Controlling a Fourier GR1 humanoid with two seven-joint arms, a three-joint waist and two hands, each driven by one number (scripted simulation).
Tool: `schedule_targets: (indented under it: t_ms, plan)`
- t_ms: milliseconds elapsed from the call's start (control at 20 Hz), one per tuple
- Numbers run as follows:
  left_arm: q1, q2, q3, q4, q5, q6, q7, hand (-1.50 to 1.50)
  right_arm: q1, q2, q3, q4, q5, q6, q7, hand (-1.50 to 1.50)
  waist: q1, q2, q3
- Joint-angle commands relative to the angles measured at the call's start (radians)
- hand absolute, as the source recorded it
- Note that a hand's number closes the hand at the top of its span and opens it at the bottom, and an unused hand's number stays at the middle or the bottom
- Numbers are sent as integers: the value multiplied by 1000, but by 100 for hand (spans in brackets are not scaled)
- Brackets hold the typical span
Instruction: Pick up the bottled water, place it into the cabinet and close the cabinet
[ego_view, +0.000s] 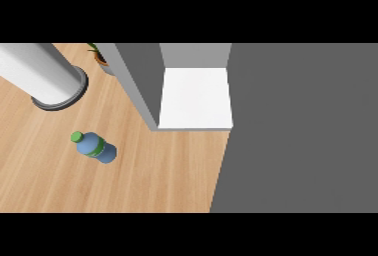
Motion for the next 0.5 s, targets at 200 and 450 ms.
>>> schedule_targets:
  t_ms: [200,450]
  plan:
    - [23,-24,-19,13,-26,-57,-28,-150,19,-58,42,-105,144,-40,27,-150,-3,1,0]
    - [15,-39,-47,117,-89,-116,-99,-150,3,-66,75,-114,160,-78,32,-150,-6,2,-1]
